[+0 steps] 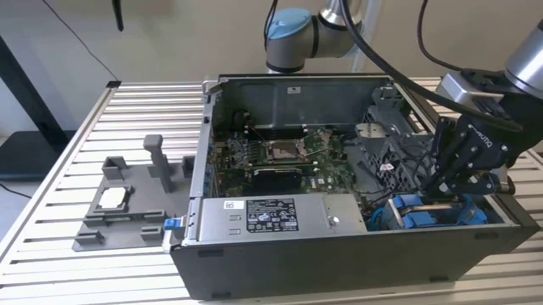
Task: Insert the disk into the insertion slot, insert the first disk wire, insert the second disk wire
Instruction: 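Insert the second disk wire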
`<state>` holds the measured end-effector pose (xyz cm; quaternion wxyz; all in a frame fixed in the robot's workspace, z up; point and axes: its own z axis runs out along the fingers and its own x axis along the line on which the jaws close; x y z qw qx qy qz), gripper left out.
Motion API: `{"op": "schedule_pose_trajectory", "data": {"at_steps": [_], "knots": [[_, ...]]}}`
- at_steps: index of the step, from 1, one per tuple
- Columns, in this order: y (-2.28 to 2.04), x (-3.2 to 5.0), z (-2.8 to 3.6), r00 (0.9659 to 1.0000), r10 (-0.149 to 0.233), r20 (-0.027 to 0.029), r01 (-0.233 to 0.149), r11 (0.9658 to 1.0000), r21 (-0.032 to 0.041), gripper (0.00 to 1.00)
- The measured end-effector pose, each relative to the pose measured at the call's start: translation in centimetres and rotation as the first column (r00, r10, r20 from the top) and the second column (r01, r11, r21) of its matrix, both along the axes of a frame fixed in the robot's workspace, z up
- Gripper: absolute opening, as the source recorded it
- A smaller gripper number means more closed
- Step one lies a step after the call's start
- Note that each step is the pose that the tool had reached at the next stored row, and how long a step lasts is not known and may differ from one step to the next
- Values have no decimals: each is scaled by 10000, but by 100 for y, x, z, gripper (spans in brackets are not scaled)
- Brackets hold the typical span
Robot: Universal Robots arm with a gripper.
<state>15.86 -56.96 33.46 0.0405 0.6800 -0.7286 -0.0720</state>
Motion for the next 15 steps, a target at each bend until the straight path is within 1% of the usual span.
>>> {"op": "schedule_pose_trajectory", "data": {"at_steps": [2,3,4,7,15], "knots": [[-1,1,-4,10000,1,0,-1,10000,8,17],[-1,1,-3,10000,1,-1,-1,10000,4,24],[-1,0,6,10000,1,-1,-1,10000,1,24],[-2,0,53,10000,-1,-1,1,10000,0,24],[-2,-8,206,10000,-4,1,4,10000,-1,24]]}}
